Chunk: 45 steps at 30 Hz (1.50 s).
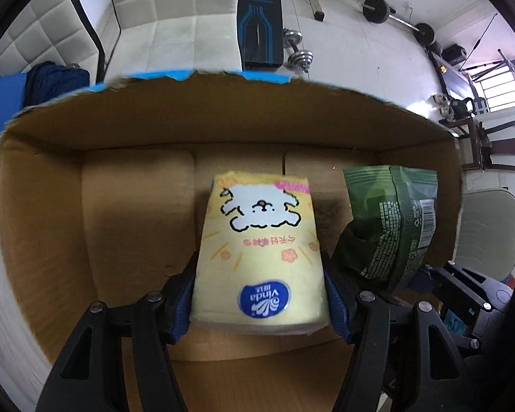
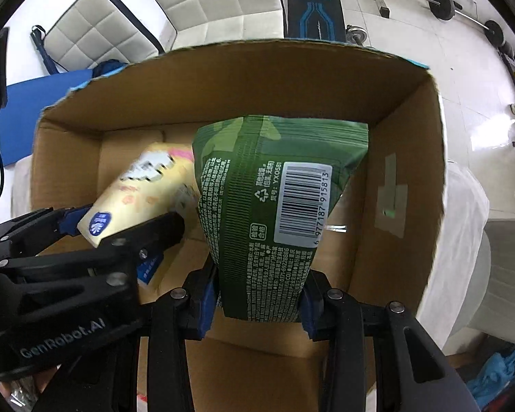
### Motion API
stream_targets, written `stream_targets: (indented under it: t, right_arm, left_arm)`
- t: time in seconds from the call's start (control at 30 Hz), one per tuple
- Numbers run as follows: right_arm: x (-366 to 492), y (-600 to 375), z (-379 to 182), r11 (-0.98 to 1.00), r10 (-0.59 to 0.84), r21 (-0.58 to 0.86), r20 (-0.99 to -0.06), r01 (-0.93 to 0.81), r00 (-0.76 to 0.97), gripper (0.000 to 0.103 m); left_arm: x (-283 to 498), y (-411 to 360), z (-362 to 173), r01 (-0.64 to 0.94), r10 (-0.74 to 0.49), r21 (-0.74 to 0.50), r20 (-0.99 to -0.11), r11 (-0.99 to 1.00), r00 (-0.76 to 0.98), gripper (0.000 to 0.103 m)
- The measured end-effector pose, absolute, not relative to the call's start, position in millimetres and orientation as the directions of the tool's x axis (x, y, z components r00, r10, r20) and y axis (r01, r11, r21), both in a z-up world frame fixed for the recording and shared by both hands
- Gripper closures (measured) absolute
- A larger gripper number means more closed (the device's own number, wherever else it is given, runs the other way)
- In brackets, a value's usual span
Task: Organize soft objects
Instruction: 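Carry both items into the cardboard box and open both tools, then grasp the blue stick pack with the right tool while the left tool grasps the red snack bag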
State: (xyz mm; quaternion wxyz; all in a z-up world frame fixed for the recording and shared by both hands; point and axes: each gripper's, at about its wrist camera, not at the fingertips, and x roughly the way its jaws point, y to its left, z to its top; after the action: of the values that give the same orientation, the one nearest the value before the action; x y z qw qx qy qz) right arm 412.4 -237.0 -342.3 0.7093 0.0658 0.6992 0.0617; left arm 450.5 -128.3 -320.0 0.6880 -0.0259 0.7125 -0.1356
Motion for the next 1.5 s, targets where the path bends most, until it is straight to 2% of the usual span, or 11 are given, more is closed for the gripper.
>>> stream_targets:
  t: [0.07,0.17,0.27,0.33,0.43,0.5,0.57,0.63,0.7,1.13,1.5]
  right_arm:
    - [417,-236,-346,0.987,0.158,0.158,-0.987,0.003,0.009,0.059]
    - [419,-239,-352,0.985,0.172,0.172,-0.985,0.022,-0.017,0.039]
    - [414,-237,-345,0.982,0.186,0.186,-0.982,0.020,-0.020,0.032]
    - [411,-234,-338,0.986,0.168,0.168,-0.986,0.007,-0.014,0.018]
    - [406,-234,-326,0.988,0.157,0.157,-0.988,0.007,-0.002,0.016]
    - [403,-234,-318,0.988,0.153,0.153,-0.988,0.009,0.008,0.016]
    - [398,-235,-311,0.989,0.145,0.145,-0.989,0.011,0.010,0.015]
    - [392,-236,-305,0.989,0.147,0.148,-0.989,0.016,0.014,0.001]
    - [384,-236,-300,0.989,0.148,0.148,-0.989,0.021,0.020,0.000]
    - [305,-220,-257,0.990,0.111,0.119,-0.987,0.071,0.112,0.000]
    - [232,-195,-206,0.985,0.141,0.160,-0.965,0.072,0.221,0.000]
  left_arm:
    - [451,-127,-326,0.134,-0.222,-0.230,-0.972,0.964,-0.072,0.041]
    - [449,-127,-326,0.112,-0.228,-0.237,-0.970,0.965,-0.088,0.041]
    - [445,-126,-317,0.111,-0.232,-0.241,-0.969,0.964,-0.086,0.038]
    - [444,-123,-309,0.117,-0.222,-0.228,-0.973,0.967,-0.065,0.033]
    - [442,-116,-297,0.134,-0.187,-0.188,-0.982,0.973,-0.023,0.027]
    - [440,-108,-287,0.126,-0.176,-0.175,-0.984,0.976,0.000,0.014]
    - [437,-101,-279,0.115,-0.171,-0.168,-0.985,0.979,0.021,0.014]
    - [432,-93,-273,0.111,-0.162,-0.156,-0.986,0.981,0.039,0.013]
    - [424,-84,-265,0.106,-0.151,-0.144,-0.987,0.984,0.060,0.001]
    - [353,-60,-213,0.112,-0.065,-0.043,-0.977,0.993,0.203,0.001]
    - [281,-28,-155,0.104,-0.060,-0.026,-0.940,0.994,0.337,0.001]
